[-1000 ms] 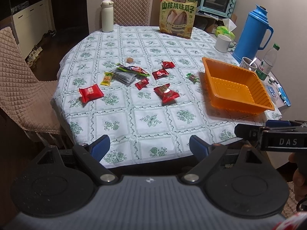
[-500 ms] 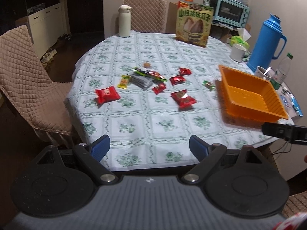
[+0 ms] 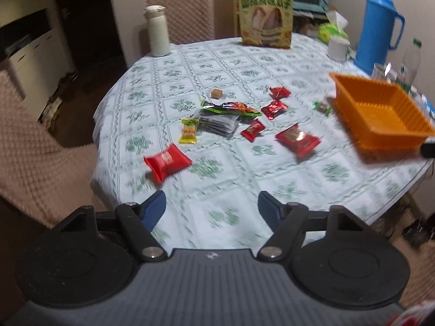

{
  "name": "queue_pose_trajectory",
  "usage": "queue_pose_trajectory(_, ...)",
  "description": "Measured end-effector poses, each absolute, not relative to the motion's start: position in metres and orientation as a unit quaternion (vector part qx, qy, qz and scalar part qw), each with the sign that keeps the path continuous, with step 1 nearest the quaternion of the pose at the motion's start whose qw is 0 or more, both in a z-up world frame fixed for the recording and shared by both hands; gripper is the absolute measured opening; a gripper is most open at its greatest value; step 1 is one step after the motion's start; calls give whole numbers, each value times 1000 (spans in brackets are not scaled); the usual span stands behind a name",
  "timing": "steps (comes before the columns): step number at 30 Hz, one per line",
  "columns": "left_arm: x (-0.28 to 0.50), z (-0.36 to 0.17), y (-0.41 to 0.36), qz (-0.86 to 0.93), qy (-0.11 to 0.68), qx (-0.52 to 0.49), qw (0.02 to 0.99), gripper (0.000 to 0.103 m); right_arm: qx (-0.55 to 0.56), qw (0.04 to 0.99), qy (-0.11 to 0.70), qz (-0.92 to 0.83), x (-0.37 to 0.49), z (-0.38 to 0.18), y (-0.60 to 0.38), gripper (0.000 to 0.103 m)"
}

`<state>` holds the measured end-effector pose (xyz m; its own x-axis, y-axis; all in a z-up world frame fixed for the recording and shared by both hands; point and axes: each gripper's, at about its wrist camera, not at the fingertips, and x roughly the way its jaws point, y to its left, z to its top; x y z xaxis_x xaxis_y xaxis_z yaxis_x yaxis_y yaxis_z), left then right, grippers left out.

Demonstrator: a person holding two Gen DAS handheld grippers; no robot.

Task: Organize snacks
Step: 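Reach the left gripper to the red square candy packet and close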

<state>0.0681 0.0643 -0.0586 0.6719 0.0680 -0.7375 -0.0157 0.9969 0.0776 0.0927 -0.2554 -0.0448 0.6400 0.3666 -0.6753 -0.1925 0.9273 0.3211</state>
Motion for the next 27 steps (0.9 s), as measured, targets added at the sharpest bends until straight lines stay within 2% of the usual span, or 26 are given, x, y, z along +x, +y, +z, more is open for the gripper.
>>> queue_pose_trajectory(2, 83, -67, 77, 10, 410, 49, 911, 71, 121, 898, 397, 148, 100, -47, -250, 103)
queue_pose_trajectory(9, 132, -94, 114, -30, 429, 95, 898, 61, 140, 892, 414, 112, 126, -57, -226, 103)
queue_pose_trajectory(14, 158, -109, 126, -63, 435, 127, 889, 57, 133, 891, 422, 102, 139, -61, -206, 103)
queue_pose_trajectory(20, 179, -125, 132, -99, 447, 154, 876, 49, 135, 886, 436, 85, 152, -68, -192, 103)
queue_pose_trajectory(24, 186, -130, 140, -108, 459, 143, 870, 39, 136, 884, 440, 76, 157, -71, -187, 103)
queue_pose_trajectory(27, 189, -134, 144, -115, 468, 136, 865, 27, 138, 883, 443, 75, 162, -73, -183, 103)
